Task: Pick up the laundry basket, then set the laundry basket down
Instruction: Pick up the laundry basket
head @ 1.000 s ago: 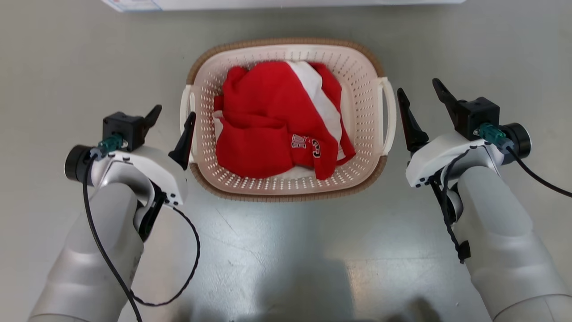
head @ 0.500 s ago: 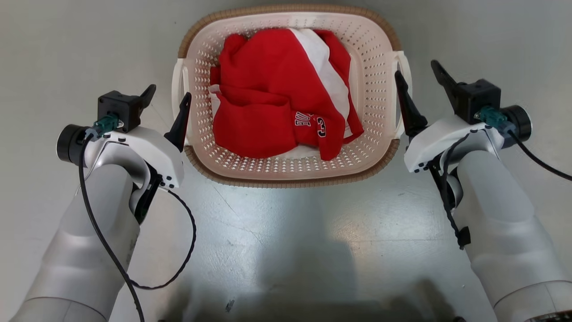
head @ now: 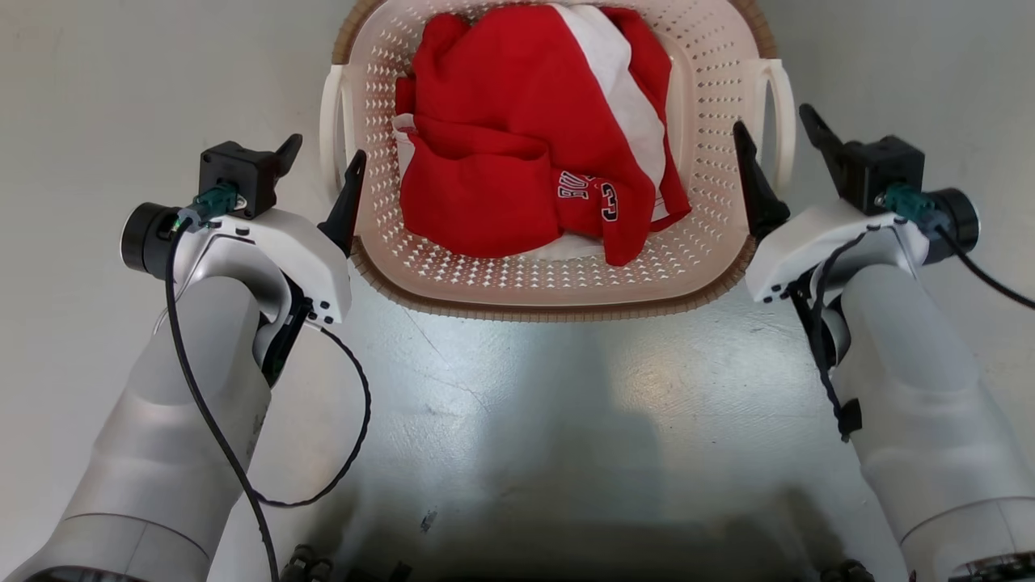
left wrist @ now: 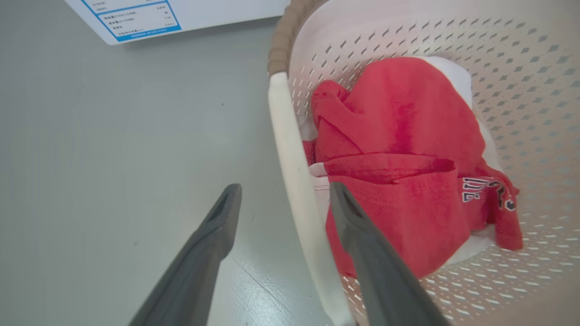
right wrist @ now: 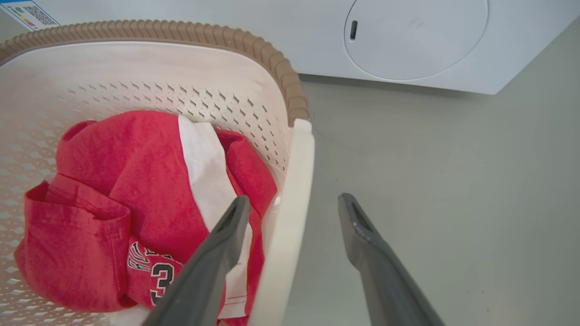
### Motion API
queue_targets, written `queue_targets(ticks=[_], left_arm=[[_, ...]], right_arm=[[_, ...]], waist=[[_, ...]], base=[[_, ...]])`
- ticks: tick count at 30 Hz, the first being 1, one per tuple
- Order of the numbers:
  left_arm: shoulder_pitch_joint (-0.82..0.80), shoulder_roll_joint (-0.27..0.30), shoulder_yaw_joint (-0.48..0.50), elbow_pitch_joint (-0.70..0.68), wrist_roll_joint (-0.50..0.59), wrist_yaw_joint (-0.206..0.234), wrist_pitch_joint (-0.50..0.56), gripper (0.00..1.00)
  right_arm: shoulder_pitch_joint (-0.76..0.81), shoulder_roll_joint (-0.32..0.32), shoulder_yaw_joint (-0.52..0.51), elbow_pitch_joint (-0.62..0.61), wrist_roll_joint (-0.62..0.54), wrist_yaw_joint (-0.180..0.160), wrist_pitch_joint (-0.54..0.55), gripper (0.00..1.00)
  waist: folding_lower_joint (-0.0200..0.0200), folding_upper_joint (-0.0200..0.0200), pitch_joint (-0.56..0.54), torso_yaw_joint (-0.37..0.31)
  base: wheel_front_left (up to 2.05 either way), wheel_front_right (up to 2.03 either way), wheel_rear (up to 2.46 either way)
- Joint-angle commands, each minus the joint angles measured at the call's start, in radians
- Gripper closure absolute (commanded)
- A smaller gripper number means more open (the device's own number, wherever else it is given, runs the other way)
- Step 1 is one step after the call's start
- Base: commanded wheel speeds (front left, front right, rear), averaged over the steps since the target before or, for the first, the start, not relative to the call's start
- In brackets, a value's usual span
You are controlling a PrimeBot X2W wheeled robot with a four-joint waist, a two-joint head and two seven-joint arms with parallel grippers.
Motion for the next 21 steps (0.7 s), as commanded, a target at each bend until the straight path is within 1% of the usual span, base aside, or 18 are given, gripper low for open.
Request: queue_targets(ticks=[1,7,9,12,21], left_arm=[[-0.006,0.038,0.015,0.005,0.002,-0.003,-0.006,0.00],[-0.032,0.027,-0.009,0.027,-0.002,-0.003,-0.006,0.00],[-0.038,0.020,-0.022,0.044,-0.013,-0.003,-0.006,0.00],[-0.056,0.021,-0.048,0.070,-0.021,-0.003,-0.006,0.00],[-0.098,0.023,-0.111,0.132,-0.060,-0.003,-0.006,0.00]], right_arm=[[0.002,0.018,0.018,0.004,0.005,0.006,-0.014,0.00],[-0.021,0.018,0.034,0.065,0.042,0.006,-0.014,0.00],[-0.029,0.018,0.048,0.095,0.096,0.006,-0.014,0.00],[-0.048,0.018,0.077,0.135,0.132,0.006,-0.014,0.00],[-0.090,0.018,0.145,0.195,0.182,0.006,-0.014,0.00]], waist=[[0.0000,0.0000,0.007,0.005],[0.0000,0.0000,0.013,0.013],[0.0000,0.0000,0.012,0.016],[0.0000,0.0000,0.011,0.014],[0.0000,0.0000,0.007,0.001]], base=[[0.00,0.00,0.00],[0.00,0.00,0.00],[0.00,0.00,0.00],[0.00,0.00,0.00],[0.00,0.00,0.00]])
